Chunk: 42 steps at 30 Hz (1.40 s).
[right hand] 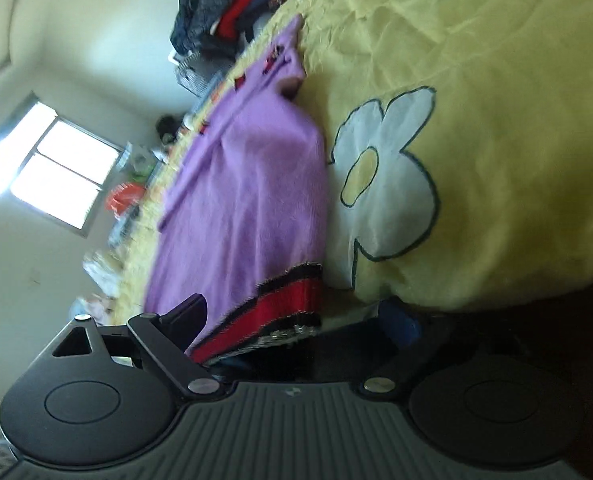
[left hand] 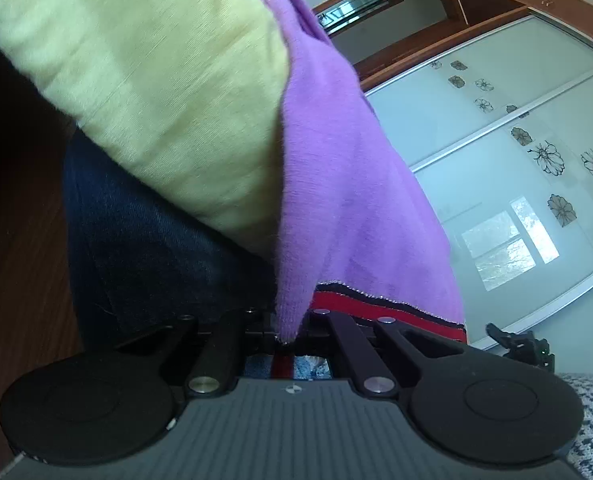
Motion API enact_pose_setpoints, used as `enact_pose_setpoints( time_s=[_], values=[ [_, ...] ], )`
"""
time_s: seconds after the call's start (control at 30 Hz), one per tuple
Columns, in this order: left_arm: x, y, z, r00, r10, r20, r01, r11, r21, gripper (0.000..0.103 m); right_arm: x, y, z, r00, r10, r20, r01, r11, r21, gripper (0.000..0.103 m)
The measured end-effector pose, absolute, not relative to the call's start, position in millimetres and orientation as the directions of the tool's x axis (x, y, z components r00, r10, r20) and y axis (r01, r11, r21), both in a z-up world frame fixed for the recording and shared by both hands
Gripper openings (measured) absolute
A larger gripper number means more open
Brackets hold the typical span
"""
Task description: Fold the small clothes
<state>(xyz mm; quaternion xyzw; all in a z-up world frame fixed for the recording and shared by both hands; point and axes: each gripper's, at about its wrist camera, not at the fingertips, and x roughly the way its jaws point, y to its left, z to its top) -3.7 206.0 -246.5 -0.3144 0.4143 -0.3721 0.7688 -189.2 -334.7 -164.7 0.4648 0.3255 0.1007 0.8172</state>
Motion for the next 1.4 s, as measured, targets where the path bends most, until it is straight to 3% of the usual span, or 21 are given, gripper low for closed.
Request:
enact_pose_setpoints(
  time_s=[0.2, 0.27, 0.33, 0.37, 0.43, 0.47, 0.5, 0.7, 0.97, 1.2, 1.4],
  values=[
    [-13, 213, -234, 0.403, -0.846, -0.351, 0.325, 0.490, -0.809, 0.002, -201, -361, -154, 0.831, 0.436, -0.345, 0.094, 0.501, 0.860, 0.099],
    [-14, 216, -233, 0.412, -0.845, -0.341, 0.318, 0.484, -0.815, 0.002, -192, -362, -161, 0.811, 0.464, -0.355, 0.101, 0.487, 0.868, 0.101],
    [-15, 220, -231, 0.414, -0.850, -0.325, 0.316, 0.469, -0.825, 0.002, -186, -355, -167, 0.788, 0.473, -0.393, 0.130, 0.498, 0.858, 0.099],
    [-16, 221, -231, 0.415, -0.852, -0.319, 0.313, 0.463, -0.829, 0.002, -185, -352, -169, 0.783, 0.500, -0.370, 0.104, 0.481, 0.871, 0.094],
    [-19, 225, -229, 0.418, -0.854, -0.310, 0.316, 0.457, -0.831, 0.002, -179, -343, -166, 0.774, 0.517, -0.365, 0.080, 0.492, 0.867, 0.066],
    [-18, 225, -227, 0.417, -0.855, -0.309, 0.317, 0.455, -0.832, 0.002, -178, -341, -166, 0.774, 0.522, -0.358, 0.071, 0.490, 0.869, 0.044],
    [-18, 226, -226, 0.415, -0.856, -0.308, 0.319, 0.454, -0.832, 0.002, -178, -339, -166, 0.780, 0.524, -0.343, 0.055, 0.488, 0.871, 0.004],
    [-15, 220, -217, 0.423, -0.856, -0.296, 0.322, 0.448, -0.834, 0.002, -177, -328, -139, 0.789, 0.533, -0.306, -0.042, 0.543, 0.839, 0.004],
    [-28, 239, -194, 0.466, -0.863, -0.195, 0.354, 0.383, -0.853, 0.002, -189, -331, -111, 0.822, 0.553, -0.138, -0.189, 0.493, 0.850, 0.004],
    [-35, 265, -210, 0.522, -0.836, -0.170, 0.274, 0.353, -0.894, 0.002, -186, -355, -169, 0.832, 0.515, -0.204, -0.039, 0.421, 0.906, 0.004],
    [-31, 257, -214, 0.506, -0.845, -0.174, 0.266, 0.344, -0.900, 0.002, -184, -345, -149, 0.825, 0.546, -0.145, -0.128, 0.430, 0.894, 0.004]
  ],
)
